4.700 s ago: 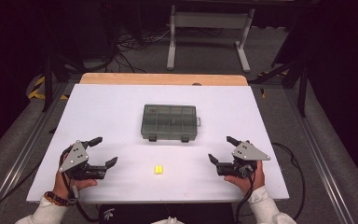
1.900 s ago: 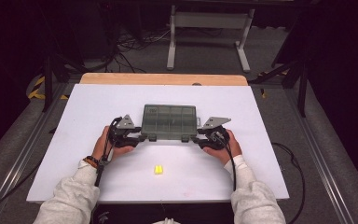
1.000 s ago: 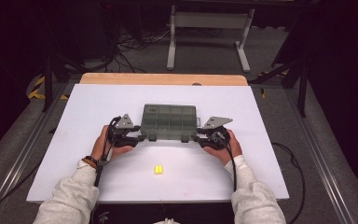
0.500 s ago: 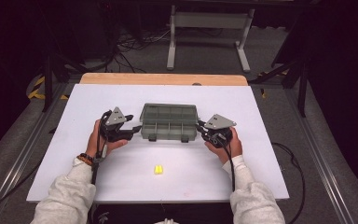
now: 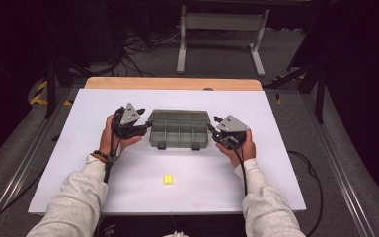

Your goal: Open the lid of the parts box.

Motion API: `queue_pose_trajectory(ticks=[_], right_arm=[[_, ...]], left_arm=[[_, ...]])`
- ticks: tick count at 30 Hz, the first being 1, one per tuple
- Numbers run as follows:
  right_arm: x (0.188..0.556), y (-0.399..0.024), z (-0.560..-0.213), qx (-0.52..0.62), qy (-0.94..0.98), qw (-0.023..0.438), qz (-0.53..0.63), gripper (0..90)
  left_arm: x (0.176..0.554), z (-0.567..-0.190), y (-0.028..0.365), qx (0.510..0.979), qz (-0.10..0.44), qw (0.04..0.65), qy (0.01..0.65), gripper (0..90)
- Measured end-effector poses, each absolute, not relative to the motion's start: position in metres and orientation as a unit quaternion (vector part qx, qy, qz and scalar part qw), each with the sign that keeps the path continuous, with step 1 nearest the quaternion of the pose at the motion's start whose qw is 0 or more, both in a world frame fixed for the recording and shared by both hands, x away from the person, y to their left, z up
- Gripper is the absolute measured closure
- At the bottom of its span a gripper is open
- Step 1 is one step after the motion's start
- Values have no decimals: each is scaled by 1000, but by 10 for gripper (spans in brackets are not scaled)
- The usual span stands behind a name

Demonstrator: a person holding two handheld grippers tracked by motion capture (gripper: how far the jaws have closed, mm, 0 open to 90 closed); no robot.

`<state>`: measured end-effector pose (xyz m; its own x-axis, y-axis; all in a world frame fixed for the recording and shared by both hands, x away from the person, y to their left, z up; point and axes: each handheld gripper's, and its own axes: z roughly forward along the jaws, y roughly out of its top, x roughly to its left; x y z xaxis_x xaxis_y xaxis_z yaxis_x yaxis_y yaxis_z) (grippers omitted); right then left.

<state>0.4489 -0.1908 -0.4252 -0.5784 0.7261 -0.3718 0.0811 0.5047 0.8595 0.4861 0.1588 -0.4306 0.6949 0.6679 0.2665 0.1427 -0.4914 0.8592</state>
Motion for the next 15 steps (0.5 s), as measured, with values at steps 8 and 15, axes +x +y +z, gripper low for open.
queue_pose_trajectory(ticks=[8, 15], right_arm=[[461, -191, -407, 232, 789, 373, 429, 790], [464, -193, -402, 227, 791, 365, 436, 803]], left_arm=[[496, -416, 142, 822, 305, 435, 207, 649], [498, -414, 147, 828, 289, 436, 203, 668]])
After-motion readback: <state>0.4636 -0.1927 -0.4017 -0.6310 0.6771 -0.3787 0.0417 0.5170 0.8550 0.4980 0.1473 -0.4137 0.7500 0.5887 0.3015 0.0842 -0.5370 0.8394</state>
